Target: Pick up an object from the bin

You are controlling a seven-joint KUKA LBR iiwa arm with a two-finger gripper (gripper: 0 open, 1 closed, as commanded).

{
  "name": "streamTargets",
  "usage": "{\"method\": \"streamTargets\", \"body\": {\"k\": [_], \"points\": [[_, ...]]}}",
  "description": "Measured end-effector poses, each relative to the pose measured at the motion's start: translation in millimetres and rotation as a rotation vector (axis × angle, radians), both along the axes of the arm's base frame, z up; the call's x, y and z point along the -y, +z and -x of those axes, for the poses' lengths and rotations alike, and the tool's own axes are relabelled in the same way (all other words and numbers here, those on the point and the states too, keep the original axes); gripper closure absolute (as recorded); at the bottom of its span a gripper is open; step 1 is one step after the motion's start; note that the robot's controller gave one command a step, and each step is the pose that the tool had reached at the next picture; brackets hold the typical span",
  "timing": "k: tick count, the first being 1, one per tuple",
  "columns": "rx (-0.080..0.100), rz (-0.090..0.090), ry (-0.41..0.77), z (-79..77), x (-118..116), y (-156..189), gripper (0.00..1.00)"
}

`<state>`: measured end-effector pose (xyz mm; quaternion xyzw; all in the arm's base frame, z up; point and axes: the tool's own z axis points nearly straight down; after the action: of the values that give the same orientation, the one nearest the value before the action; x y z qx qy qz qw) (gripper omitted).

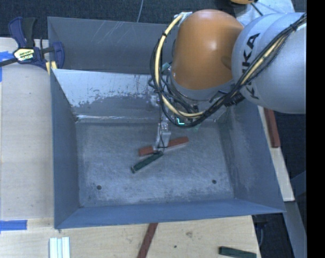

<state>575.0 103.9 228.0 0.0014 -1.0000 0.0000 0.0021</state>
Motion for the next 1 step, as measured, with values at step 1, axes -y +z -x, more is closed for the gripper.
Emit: {"method": "streamTargets", "body": {"k": [1], "points": [[0.008, -0.001, -0.002, -1.6, 0.4, 4.2, 0.0]]}}
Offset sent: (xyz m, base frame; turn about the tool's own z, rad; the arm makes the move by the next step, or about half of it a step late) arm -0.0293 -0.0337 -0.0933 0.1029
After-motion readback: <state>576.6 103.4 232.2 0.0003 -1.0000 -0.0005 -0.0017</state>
